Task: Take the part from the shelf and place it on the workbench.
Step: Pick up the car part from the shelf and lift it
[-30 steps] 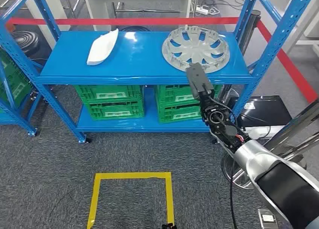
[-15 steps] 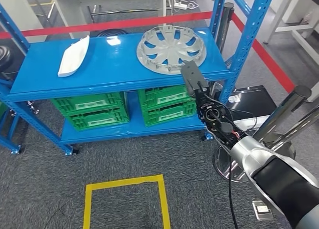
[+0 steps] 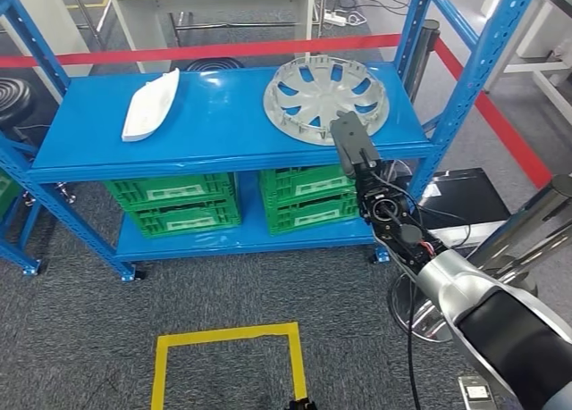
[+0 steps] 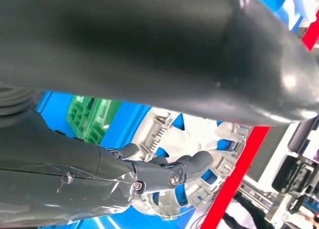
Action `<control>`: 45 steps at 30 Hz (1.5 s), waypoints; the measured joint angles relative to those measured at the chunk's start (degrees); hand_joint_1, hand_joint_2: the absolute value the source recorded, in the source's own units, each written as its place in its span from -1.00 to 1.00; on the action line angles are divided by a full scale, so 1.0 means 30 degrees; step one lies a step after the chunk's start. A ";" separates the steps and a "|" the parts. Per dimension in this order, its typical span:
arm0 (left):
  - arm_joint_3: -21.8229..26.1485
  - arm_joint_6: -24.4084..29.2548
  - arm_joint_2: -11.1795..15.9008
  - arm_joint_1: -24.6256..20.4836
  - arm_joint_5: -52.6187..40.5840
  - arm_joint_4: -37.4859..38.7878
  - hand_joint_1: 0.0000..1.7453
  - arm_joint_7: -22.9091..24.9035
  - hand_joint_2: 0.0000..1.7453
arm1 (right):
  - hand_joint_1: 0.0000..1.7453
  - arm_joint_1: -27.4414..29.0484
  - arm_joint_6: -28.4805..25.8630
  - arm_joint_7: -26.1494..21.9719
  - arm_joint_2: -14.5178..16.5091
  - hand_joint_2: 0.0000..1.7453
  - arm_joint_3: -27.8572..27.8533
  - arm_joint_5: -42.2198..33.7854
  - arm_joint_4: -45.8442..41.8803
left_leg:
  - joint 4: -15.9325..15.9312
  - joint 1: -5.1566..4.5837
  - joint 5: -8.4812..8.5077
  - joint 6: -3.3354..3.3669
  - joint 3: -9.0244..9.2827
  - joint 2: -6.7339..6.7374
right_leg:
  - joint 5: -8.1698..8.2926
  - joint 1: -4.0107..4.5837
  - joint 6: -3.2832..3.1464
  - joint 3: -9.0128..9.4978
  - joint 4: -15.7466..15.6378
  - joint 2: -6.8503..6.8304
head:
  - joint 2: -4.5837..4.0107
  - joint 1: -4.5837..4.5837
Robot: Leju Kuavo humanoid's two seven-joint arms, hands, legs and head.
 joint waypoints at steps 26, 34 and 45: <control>-0.0222 -0.0168 0.0195 -0.0045 0.0335 0.0000 -1.00 -0.0022 -1.00 | -1.00 -0.0514 -0.0426 0.2027 -0.0091 1.00 0.0053 0.1364 -0.0184 | -0.0146 -0.0119 0.0499 0.0121 -0.0483 0.0070 | -0.0741 0.0185 -0.0249 0.1269 -0.1208 0.0085 | 0.0000 -0.0366; -0.0441 -0.0173 0.0142 -0.0015 0.0353 0.0000 -1.00 -0.0015 -1.00 | -1.00 -0.0603 -0.0475 0.2138 -0.0200 1.00 0.0064 0.1357 -0.0157 | 0.0048 -0.0082 -0.0394 -0.0287 0.0457 -0.0043 | 0.1984 -0.0022 -0.0111 0.1770 -0.4245 -0.0067 | 0.0000 0.0033; -0.0597 -0.0184 0.0111 0.0009 0.0452 0.0000 -1.00 0.0038 -1.00 | -1.00 -0.0610 -0.0082 0.2308 -0.0228 1.00 0.0206 0.1619 -0.0262 | 0.5953 0.0045 -0.2000 -0.0860 -0.3333 -0.0031 | 0.1503 0.0136 -0.0991 0.2479 -0.4783 0.0127 | 0.0000 -0.0532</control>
